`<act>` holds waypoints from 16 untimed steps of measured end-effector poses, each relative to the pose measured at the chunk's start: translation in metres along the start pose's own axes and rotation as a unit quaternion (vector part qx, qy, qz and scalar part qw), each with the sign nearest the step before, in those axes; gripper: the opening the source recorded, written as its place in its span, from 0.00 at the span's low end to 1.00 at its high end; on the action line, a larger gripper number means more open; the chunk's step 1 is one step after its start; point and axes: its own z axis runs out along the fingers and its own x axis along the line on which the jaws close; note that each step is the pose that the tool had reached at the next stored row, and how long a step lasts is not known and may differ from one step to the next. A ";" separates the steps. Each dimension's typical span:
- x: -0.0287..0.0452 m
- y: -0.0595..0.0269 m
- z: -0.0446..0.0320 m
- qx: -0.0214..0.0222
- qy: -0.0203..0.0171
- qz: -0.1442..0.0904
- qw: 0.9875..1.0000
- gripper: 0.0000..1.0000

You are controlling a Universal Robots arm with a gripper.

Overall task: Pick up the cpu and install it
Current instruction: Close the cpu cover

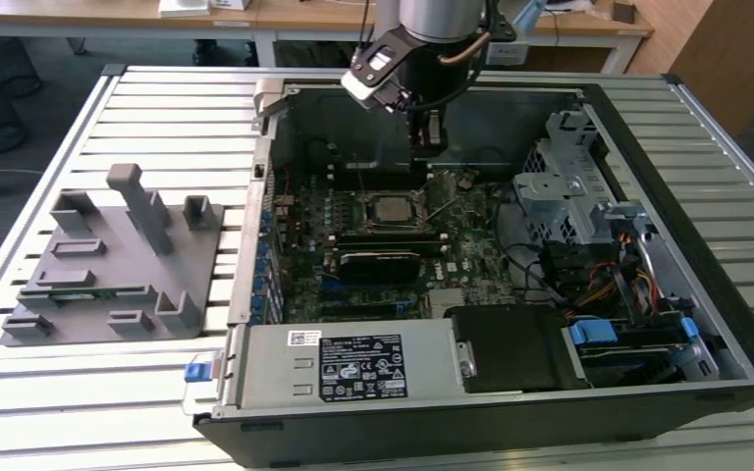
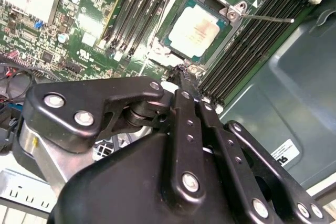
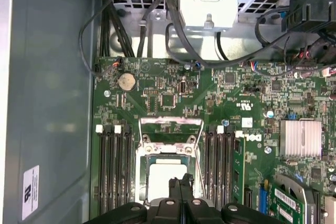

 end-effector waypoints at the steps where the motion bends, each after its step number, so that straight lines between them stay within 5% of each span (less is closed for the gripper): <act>1: 0.0000 0.0009 0.0000 0.000 0.000 0.000 1.000 0.11; 16: -0.0001 0.0149 0.0002 0.000 0.000 0.000 1.000 0.11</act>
